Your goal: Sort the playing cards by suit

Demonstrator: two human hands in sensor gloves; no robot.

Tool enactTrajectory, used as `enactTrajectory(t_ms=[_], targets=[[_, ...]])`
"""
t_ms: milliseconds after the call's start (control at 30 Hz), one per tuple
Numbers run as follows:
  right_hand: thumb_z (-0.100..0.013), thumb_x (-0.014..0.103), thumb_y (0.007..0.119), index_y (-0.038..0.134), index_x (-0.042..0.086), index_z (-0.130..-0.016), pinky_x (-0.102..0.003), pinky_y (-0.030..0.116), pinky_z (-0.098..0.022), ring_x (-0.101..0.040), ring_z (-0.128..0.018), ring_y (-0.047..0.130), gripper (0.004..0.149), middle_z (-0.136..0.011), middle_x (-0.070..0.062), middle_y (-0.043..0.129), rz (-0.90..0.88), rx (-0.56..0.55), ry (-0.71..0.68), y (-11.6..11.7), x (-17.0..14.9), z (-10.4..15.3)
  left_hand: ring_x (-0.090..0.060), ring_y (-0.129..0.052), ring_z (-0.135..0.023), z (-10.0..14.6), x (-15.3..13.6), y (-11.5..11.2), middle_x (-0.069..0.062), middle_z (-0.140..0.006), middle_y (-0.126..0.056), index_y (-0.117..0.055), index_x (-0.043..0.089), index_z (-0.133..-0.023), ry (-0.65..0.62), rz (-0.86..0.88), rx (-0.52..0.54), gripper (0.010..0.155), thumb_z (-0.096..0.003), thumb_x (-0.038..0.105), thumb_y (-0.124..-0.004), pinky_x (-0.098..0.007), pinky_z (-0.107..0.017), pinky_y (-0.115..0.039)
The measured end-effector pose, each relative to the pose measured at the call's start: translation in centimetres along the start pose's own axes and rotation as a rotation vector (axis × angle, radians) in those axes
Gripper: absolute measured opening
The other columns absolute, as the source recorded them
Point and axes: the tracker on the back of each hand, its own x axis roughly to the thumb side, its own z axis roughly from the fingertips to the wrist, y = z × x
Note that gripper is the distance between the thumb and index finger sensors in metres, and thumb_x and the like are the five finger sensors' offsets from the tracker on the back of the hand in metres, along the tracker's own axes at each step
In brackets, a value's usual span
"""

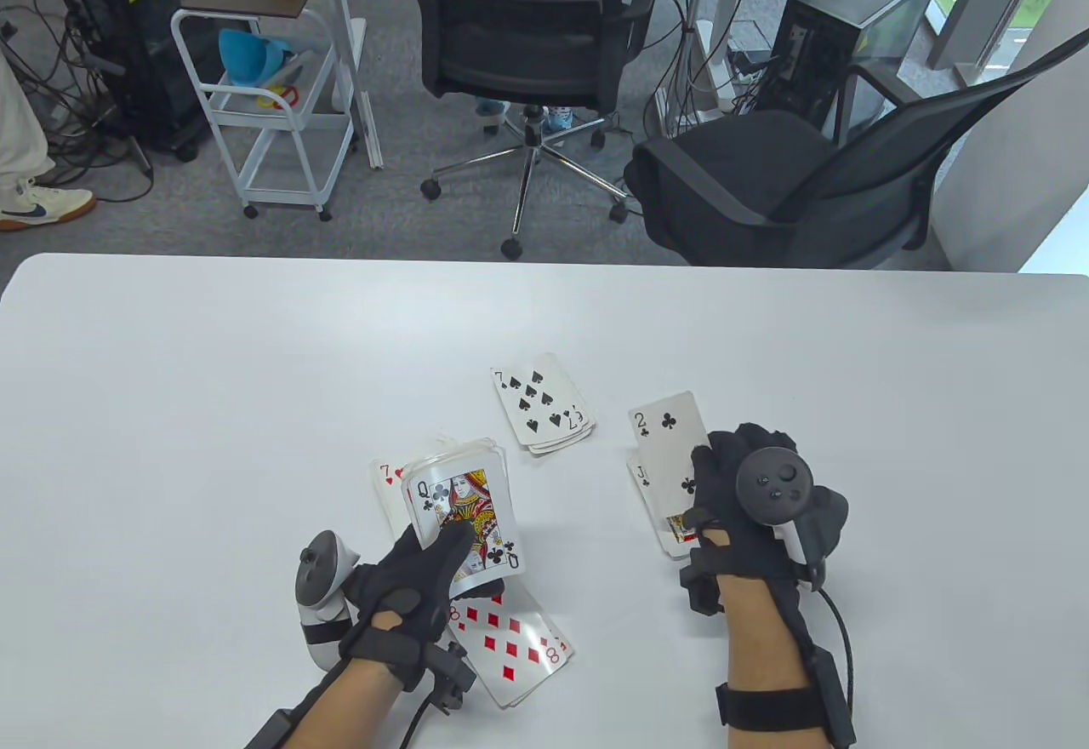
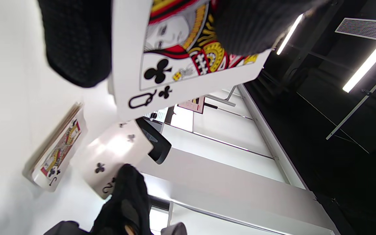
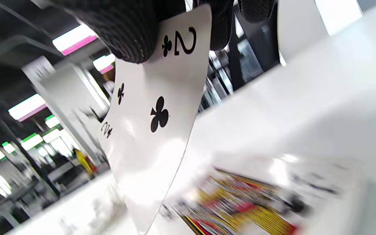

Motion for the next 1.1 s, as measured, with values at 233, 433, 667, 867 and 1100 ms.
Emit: enactTrajectory(t_ms=[233, 433, 667, 867, 1100], targets=[[-0.056, 0.034, 0.087, 0.079, 0.016, -0.091, -0.076, 0.025, -0.068, -0.053, -0.106, 0.024, 0.040, -0.113, -0.022, 0.045, 0.314, 0.099, 0.090, 3.4, -0.4, -1.6, -0.029, -0.097, -0.081, 0.0, 0.0, 0.0, -0.002, -0.096, -0.084, -0.066, 0.025, -0.101, 0.000, -0.001, -0.002, 0.055, -0.0536, 0.048, -0.081, -0.041, -0.047, -0.095], [-0.054, 0.034, 0.091, 0.064, 0.014, -0.097, -0.076, 0.020, -0.068, -0.050, -0.105, 0.013, 0.054, -0.114, -0.022, 0.031, 0.408, -0.019, 0.084, 4.4, 0.4, -1.4, -0.029, -0.097, -0.081, 0.0, 0.0, 0.2, -0.002, -0.096, -0.085, -0.066, 0.025, -0.101, -0.001, -0.005, 0.000, 0.055, -0.0536, 0.048, -0.081, -0.041, -0.047, -0.095], [-0.056, 0.042, 0.083, 0.068, 0.015, -0.094, -0.075, 0.024, -0.068, -0.050, -0.106, 0.018, 0.050, -0.114, -0.021, 0.037, 0.253, -0.132, -0.195, 3.7, 4.7, 1.8, -0.029, -0.097, -0.081, 0.0, -0.1, 0.1, -0.002, -0.096, -0.084, -0.066, 0.024, -0.101, 0.004, -0.005, -0.003, 0.055, -0.0539, 0.048, -0.080, -0.042, -0.047, -0.095], [-0.055, 0.051, 0.075, 0.074, 0.015, -0.089, -0.074, 0.030, -0.069, -0.049, -0.106, 0.030, 0.049, -0.111, -0.020, 0.048, -0.003, -0.201, -0.503, 3.6, 9.4, 6.1, -0.029, -0.097, -0.081, 0.0, -0.1, 0.2, -0.002, -0.096, -0.084, -0.066, 0.024, -0.101, 0.006, -0.012, 0.006, 0.055, -0.0538, 0.048, -0.080, -0.042, -0.047, -0.095], [-0.053, 0.054, 0.076, 0.074, 0.015, -0.089, -0.073, 0.034, -0.070, -0.049, -0.106, 0.035, 0.053, -0.110, -0.018, 0.052, -0.173, -0.077, -0.715, 5.2, 12.9, 9.8, -0.028, -0.098, -0.080, 0.1, 0.0, 0.4, -0.001, -0.095, -0.086, -0.068, 0.025, -0.100, 0.003, -0.029, 0.019, 0.054, -0.0532, 0.047, -0.082, -0.041, -0.047, -0.096]])
